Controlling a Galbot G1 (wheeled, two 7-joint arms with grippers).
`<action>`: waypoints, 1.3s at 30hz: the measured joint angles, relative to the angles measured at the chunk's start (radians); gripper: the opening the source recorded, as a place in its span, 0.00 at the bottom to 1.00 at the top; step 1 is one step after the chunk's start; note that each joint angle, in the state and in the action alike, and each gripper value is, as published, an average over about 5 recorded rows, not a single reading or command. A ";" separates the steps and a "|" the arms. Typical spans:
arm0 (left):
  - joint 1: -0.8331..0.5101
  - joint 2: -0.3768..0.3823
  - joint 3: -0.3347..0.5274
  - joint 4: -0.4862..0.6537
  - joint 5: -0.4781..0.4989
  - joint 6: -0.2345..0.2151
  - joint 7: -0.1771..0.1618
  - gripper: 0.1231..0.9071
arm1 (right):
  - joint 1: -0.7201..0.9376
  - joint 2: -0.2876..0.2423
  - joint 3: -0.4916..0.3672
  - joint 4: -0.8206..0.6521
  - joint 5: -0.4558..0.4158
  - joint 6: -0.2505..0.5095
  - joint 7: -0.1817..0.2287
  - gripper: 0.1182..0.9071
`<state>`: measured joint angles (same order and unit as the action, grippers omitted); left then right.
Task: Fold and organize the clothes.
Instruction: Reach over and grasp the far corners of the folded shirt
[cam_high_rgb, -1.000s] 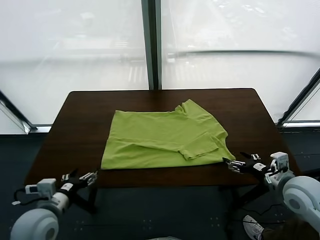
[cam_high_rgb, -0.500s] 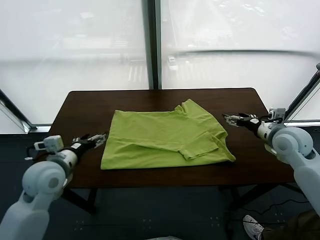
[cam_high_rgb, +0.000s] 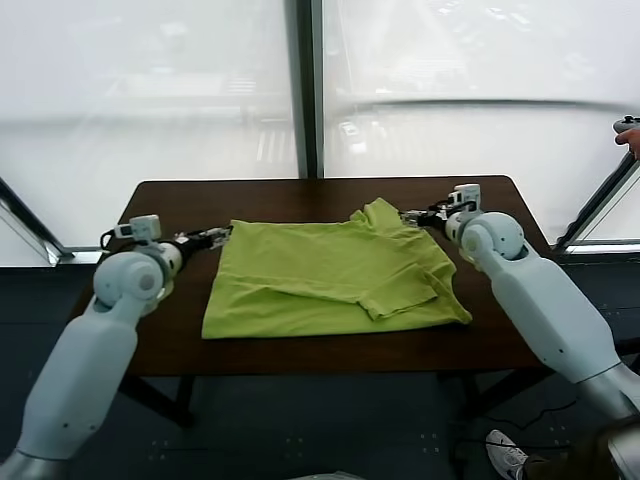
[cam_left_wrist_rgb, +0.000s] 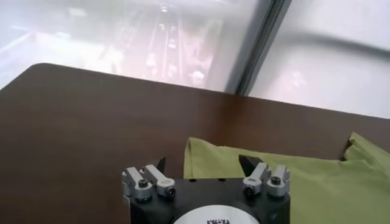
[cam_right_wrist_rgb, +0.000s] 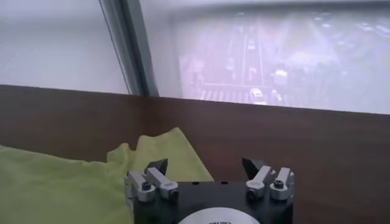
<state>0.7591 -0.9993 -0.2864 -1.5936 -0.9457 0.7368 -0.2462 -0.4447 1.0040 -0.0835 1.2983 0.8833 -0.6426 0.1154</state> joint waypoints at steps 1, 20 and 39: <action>-0.011 -0.002 0.008 0.014 0.005 0.000 0.005 1.00 | 0.002 0.006 0.000 -0.010 -0.001 0.000 0.000 1.00; -0.142 -0.058 0.097 0.232 0.054 0.000 0.077 1.00 | 0.061 0.095 -0.008 -0.151 -0.040 0.016 -0.019 0.83; -0.186 -0.086 0.114 0.312 0.084 -0.056 0.108 0.70 | 0.079 0.094 -0.014 -0.192 -0.037 0.017 -0.022 0.53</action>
<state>0.5735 -1.0849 -0.1725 -1.2819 -0.8622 0.6806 -0.1386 -0.3652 1.0978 -0.0976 1.1065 0.8461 -0.6259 0.0933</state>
